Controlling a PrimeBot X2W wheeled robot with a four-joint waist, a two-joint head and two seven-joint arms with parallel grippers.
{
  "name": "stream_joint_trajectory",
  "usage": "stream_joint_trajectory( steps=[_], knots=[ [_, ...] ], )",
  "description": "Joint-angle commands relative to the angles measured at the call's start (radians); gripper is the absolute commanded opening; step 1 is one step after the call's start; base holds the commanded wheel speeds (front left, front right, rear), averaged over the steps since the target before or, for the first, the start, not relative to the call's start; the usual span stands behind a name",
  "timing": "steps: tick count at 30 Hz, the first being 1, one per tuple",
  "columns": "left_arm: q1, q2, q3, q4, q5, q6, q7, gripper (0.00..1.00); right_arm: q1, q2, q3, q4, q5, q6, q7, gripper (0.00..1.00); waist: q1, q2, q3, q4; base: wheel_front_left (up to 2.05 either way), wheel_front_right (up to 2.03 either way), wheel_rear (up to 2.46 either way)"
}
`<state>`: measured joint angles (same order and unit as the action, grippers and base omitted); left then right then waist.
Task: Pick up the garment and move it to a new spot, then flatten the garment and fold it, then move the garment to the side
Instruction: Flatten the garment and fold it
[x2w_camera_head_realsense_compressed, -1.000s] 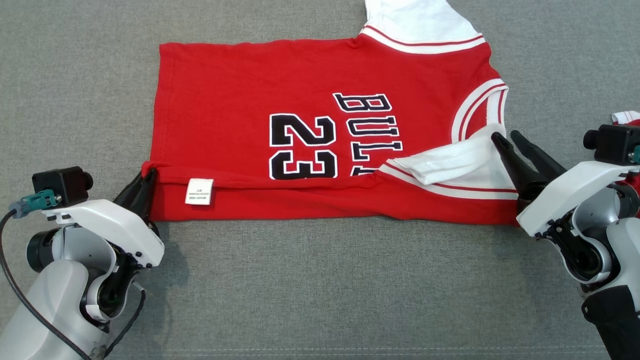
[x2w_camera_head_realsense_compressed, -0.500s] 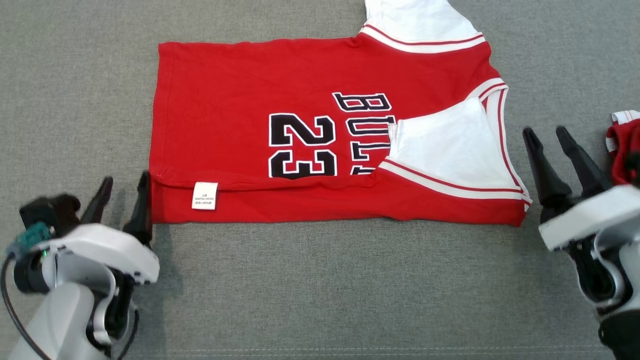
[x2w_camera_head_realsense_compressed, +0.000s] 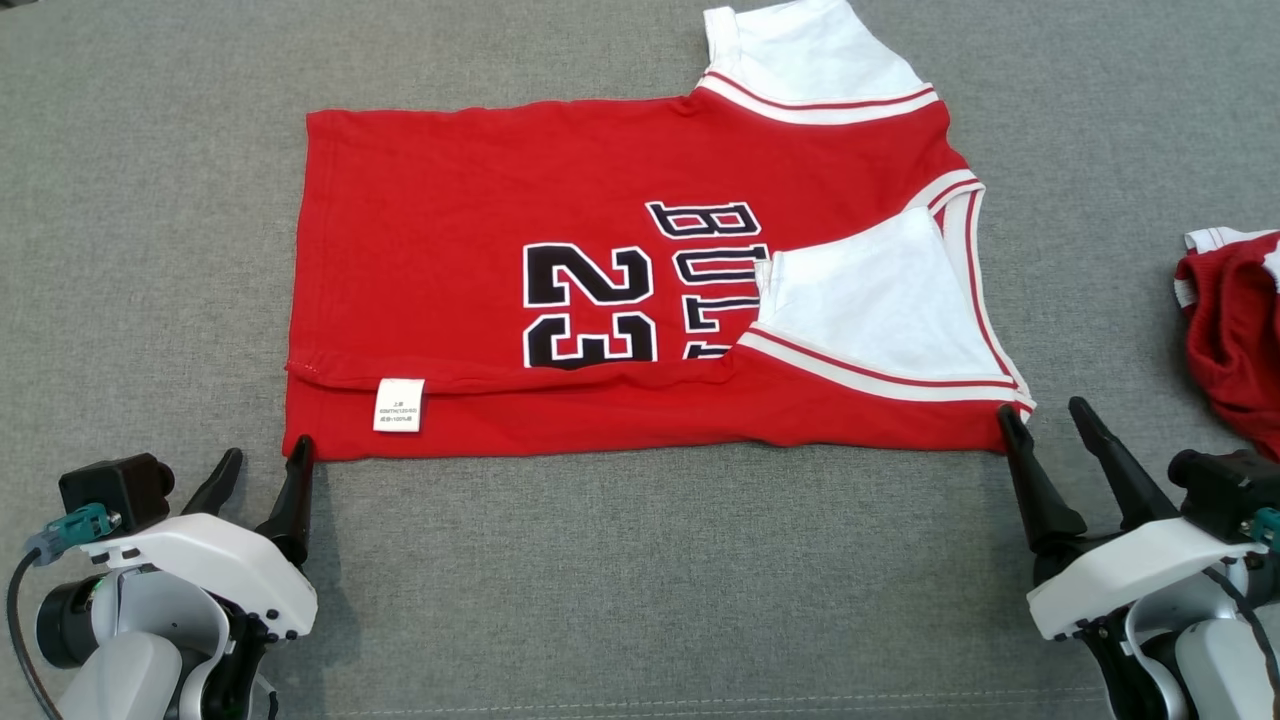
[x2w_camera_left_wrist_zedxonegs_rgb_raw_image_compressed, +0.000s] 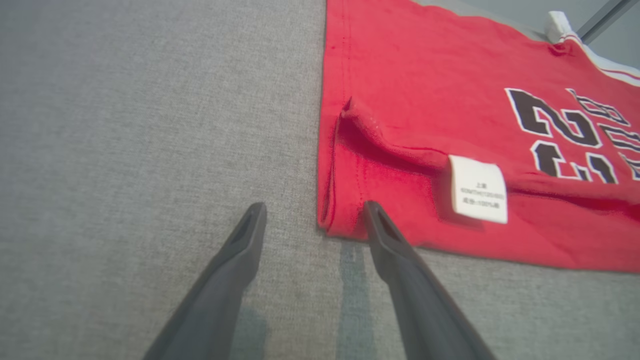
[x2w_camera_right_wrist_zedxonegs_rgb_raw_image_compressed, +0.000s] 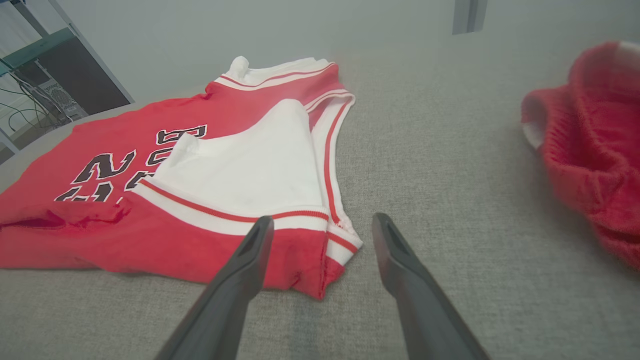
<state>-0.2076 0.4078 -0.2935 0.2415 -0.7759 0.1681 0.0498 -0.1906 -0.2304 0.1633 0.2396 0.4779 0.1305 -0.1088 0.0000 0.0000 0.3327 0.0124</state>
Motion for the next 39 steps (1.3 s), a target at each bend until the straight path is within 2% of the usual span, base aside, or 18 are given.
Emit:
stream_joint_trajectory(
  steps=[1,8,21,22,23,24,25,31,39],
  knots=[
    [-0.008,0.04,0.04,-0.015,-0.007,0.004,0.0,1.0,0.011,-0.006,0.011,-0.025,-0.01,0.0,0.006,1.0,0.0,0.0,-0.002,-0.002,0.0,0.0,0.0],
    [-0.023,0.039,0.028,0.029,-0.032,-0.021,0.036,1.0,-0.007,0.033,0.011,0.016,-0.04,0.0,0.045,1.0,0.0,0.0,-0.014,-0.015,0.0,0.0,0.0],
    [-0.088,-0.004,0.01,0.121,-0.091,-0.084,0.075,1.0,-0.097,0.048,0.054,0.146,-0.035,0.0,0.073,1.0,0.0,0.0,-0.011,-0.013,0.0,0.0,0.0],
    [-0.094,-0.011,0.013,0.13,-0.104,-0.094,0.076,1.0,-0.106,0.05,0.061,0.156,-0.029,0.0,0.077,0.8,0.0,0.0,-0.011,-0.013,0.0,0.0,0.0],
    [-0.103,-0.025,0.018,0.149,-0.126,-0.11,0.079,0.75,-0.119,0.049,0.076,0.176,-0.02,0.0,0.088,0.0,0.0,0.0,-0.013,-0.013,0.0,0.0,0.0],
    [-0.105,-0.032,0.019,0.159,-0.14,-0.12,0.087,0.29,-0.124,0.047,0.083,0.185,-0.013,0.0,0.092,0.0,0.0,0.0,-0.014,-0.013,0.0,0.0,0.0],
    [-0.106,-0.038,0.019,0.168,-0.155,-0.132,0.098,0.0,-0.128,0.046,0.087,0.189,-0.007,0.0,0.091,0.0,0.0,0.0,-0.015,-0.013,0.0,0.0,0.0],
    [-0.1,-0.041,0.03,0.186,-0.206,-0.167,0.13,0.0,-0.13,0.022,0.09,0.191,0.03,0.0,0.081,0.0,0.0,0.0,-0.017,-0.016,0.0,0.0,0.0],
    [-0.084,-0.017,0.043,0.154,-0.215,-0.168,0.135,0.0,-0.115,-0.001,0.08,0.16,0.066,0.0,0.082,0.0,0.0,0.0,-0.013,-0.012,0.0,0.0,0.0]
  ],
)
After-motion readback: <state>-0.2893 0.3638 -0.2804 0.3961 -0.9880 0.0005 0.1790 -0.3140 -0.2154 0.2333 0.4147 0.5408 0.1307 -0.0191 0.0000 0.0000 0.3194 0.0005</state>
